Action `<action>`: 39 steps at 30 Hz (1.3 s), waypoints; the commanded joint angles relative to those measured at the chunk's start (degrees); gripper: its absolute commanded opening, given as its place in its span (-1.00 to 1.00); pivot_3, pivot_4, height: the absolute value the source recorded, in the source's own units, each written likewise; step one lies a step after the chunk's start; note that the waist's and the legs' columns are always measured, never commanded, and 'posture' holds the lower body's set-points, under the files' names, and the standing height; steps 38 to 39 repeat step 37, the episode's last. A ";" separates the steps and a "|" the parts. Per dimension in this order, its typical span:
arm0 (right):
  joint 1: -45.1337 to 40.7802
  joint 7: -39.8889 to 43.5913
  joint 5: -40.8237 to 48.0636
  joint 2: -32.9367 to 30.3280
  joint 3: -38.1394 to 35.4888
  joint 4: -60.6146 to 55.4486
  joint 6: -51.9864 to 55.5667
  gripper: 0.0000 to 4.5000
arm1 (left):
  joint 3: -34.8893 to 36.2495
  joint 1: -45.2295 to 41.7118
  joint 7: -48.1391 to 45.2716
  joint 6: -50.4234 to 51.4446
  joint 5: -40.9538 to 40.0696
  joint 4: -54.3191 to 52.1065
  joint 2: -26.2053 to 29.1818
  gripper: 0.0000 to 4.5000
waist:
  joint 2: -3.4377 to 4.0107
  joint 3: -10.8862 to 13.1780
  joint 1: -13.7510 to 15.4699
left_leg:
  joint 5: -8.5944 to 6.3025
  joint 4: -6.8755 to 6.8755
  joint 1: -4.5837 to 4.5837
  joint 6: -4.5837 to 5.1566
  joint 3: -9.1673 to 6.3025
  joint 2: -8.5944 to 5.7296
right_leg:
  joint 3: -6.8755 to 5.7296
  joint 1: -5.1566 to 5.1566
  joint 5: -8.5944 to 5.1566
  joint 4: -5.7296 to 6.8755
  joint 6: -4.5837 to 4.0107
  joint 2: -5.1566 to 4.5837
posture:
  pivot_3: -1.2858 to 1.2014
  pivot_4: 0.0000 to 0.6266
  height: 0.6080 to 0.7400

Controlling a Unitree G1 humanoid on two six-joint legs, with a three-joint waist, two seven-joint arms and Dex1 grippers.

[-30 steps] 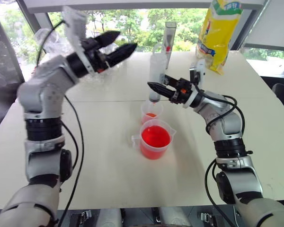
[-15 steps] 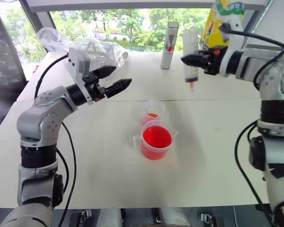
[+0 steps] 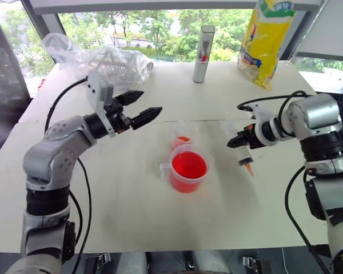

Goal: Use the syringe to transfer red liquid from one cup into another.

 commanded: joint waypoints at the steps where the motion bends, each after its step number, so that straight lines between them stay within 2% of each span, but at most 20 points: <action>1: -0.05 -4.39 -0.97 1.17 -2.72 2.22 0.37 -0.37 | -0.68 0.61 -1.04 0.55 -1.81 -4.21 1.37 0.97 | 0.00 0.00 -0.01 | 0.00 0.00 0.00 0.00 0.00 -0.01 | 0.00 0.00 0.00 0.00 0.00 0.01 | 0.03 -0.52 1.00; 7: 0.19 -10.31 -3.92 5.13 -7.16 6.09 0.37 -0.37 | -2.31 2.54 -2.00 0.39 -2.21 -5.89 2.33 0.97 | 0.00 -0.01 -0.09 | 0.00 0.02 0.01 0.00 0.00 -0.05 | 0.00 0.01 0.00 0.00 0.00 0.06 | 0.03 -0.52 1.00; 8: 0.30 -10.61 -3.97 5.34 -7.44 5.99 0.37 0.09 | -2.41 2.59 -2.07 0.48 -2.50 -5.90 2.37 1.00 | 0.00 -0.01 -0.11 | 0.00 0.02 0.01 0.00 0.00 -0.05 | 0.00 0.01 0.00 0.00 0.01 0.07 | 0.03 -0.52 1.00; 9: 0.41 -10.81 -3.79 5.42 -7.61 5.81 0.37 0.24 | -2.53 2.60 -2.13 0.70 -2.66 -5.94 2.53 1.00 | 0.00 -0.01 -0.10 | 0.00 0.02 0.01 0.00 0.01 -0.05 | 0.00 0.01 0.00 0.00 0.01 0.06 | 0.03 -0.52 1.00; 12: 0.54 -11.14 -3.24 5.38 -7.88 5.17 0.37 0.92 | -2.77 2.68 -2.32 0.93 -2.66 -6.04 3.06 1.00 | -0.02 -0.02 -0.03 | 0.00 0.02 0.03 0.00 0.00 -0.06 | -0.01 0.04 0.00 -0.01 0.01 0.07 | 0.03 -0.52 1.00; 13: 0.60 -10.85 -2.90 5.07 -7.98 4.51 0.37 0.98 | -2.78 2.77 -2.38 0.95 -2.74 -6.07 3.17 1.00 | -0.02 -0.02 0.01 | 0.00 0.03 0.03 0.00 0.00 -0.06 | -0.01 0.04 0.00 -0.01 0.01 0.07 | 0.03 -0.52 1.00; 17: 0.74 -8.65 0.63 0.98 -7.28 -1.25 0.37 0.98 | -2.69 3.87 -2.34 1.80 -3.34 -6.73 4.44 1.00 | 0.01 0.00 0.04 | 0.00 0.01 -0.01 0.00 -0.01 -0.06 | -0.02 0.04 0.00 -0.06 0.01 0.03 | 0.03 -0.52 1.00; 21: 2.30 -2.64 4.36 -6.93 -5.81 -12.54 -1.38 0.98 | -1.05 6.37 -3.58 3.03 -4.81 -8.21 7.81 1.00 | 0.01 0.00 0.04 | -0.01 -0.10 -0.06 0.01 -0.05 -0.05 | -0.04 0.01 0.00 -0.19 0.02 0.04 | 0.03 -0.52 1.00; 23: 5.12 3.77 3.87 -13.36 -3.47 -20.21 -10.22 0.98 | -0.02 8.08 -4.55 3.55 -5.67 -9.05 9.98 1.00 | 0.02 0.01 -0.01 | -0.02 -0.16 -0.05 0.03 -0.06 -0.04 | -0.05 0.00 0.00 -0.26 0.02 0.05 | 0.03 -0.52 1.00; 24: 8.16 8.32 3.45 -16.30 -4.91 -23.97 -18.43 0.98 | 0.46 9.05 -5.18 3.85 -6.02 -9.62 11.32 1.00 | 0.01 0.01 -0.01 | -0.02 -0.18 -0.03 0.03 -0.07 -0.04 | -0.07 0.02 0.00 -0.29 0.02 0.06 | 0.03 -0.52 1.00; 27: 17.59 22.05 5.00 -24.24 -11.60 -31.50 -34.88 0.98 | 1.89 11.57 -6.82 4.49 -7.47 -11.15 14.67 1.00 | 0.01 0.03 -0.02 | -0.03 -0.20 0.02 0.04 -0.11 -0.03 | -0.15 0.13 -0.01 -0.39 0.03 0.08 | 0.03 -0.52 1.00; 29: 27.53 34.13 6.78 -28.10 -17.96 -35.82 -45.56 0.98 | 2.37 12.43 -7.38 4.77 -7.93 -11.57 16.16 1.00 | -0.02 0.04 0.13 | -0.03 -0.19 0.01 0.04 -0.12 0.00 | -0.16 0.14 -0.01 -0.41 0.04 0.06 | 0.03 -0.52 1.00; 31: 35.35 39.74 7.57 -29.39 -23.14 -37.26 -51.03 0.98 | 2.66 13.08 -7.94 4.50 -7.95 -11.65 17.30 1.00 | -0.04 0.04 0.20 | -0.03 -0.13 0.13 0.04 -0.15 0.01 | -0.27 0.38 -0.02 -0.46 0.05 0.02 | 0.03 -0.52 1.00; 32: 36.93 38.52 6.80 -28.78 -23.98 -36.73 -51.94 0.98 | 2.73 13.29 -8.20 4.26 -7.74 -11.39 17.74 1.00 | -0.05 0.05 0.16 | -0.03 -0.10 0.21 0.04 -0.15 0.03 | -0.28 0.46 -0.02 -0.46 0.05 0.01 | 0.03 -0.52 1.00; 36: 40.97 37.63 7.62 -27.02 -27.08 -37.52 -53.51 0.98 | 2.78 12.92 -8.60 4.38 -8.16 -10.84 18.23 1.00 | -0.12 0.14 -0.13 | -0.04 -0.08 0.81 0.04 0.05 0.03 | -0.12 0.93 -0.06 -0.47 -0.01 -0.07 | 0.03 -0.52 1.00; 39: 41.60 37.68 7.96 -27.01 -27.57 -37.90 -53.55 0.98 | 2.85 12.80 -8.57 4.55 -8.47 -10.85 18.22 1.00 | -0.12 0.14 -0.13 | -0.04 -0.09 0.90 0.04 0.03 0.03 | -0.08 1.00 -0.13 -0.47 -0.15 -0.07 | 0.03 -0.52 1.00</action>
